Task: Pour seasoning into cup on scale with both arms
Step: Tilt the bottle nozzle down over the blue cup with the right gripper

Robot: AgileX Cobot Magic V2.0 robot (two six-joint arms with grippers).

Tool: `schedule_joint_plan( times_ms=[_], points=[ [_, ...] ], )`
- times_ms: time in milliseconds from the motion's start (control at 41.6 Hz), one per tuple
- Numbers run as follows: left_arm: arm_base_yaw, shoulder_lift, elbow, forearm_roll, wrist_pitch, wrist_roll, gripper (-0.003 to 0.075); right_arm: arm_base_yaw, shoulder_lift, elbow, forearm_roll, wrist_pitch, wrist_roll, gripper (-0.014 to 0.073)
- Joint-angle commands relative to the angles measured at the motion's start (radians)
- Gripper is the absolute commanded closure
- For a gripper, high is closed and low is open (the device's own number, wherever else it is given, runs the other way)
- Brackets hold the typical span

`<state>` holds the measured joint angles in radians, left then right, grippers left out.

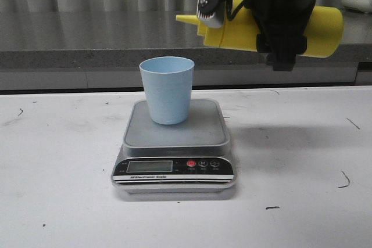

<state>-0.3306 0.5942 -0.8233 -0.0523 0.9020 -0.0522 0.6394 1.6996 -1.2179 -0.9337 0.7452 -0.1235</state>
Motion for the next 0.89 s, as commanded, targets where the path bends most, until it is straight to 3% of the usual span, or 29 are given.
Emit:
schedule_joint_plan(
  times_ms=[0,337,866],
  points=[
    [0.001,0.003,-0.027,-0.01,-0.068,-0.009,0.028,0.008,-0.029,-0.041,-0.149,0.019,-0.011,0.028],
    [0.001,0.003,-0.027,-0.01,-0.068,-0.009,0.028,0.008,-0.01,-0.041,-0.408,0.014,-0.011,0.028],
    [0.001,0.003,-0.027,-0.01,-0.068,-0.009,0.028,0.008,-0.01,-0.041,-0.654,-0.002,-0.011,0.028]
  ],
)
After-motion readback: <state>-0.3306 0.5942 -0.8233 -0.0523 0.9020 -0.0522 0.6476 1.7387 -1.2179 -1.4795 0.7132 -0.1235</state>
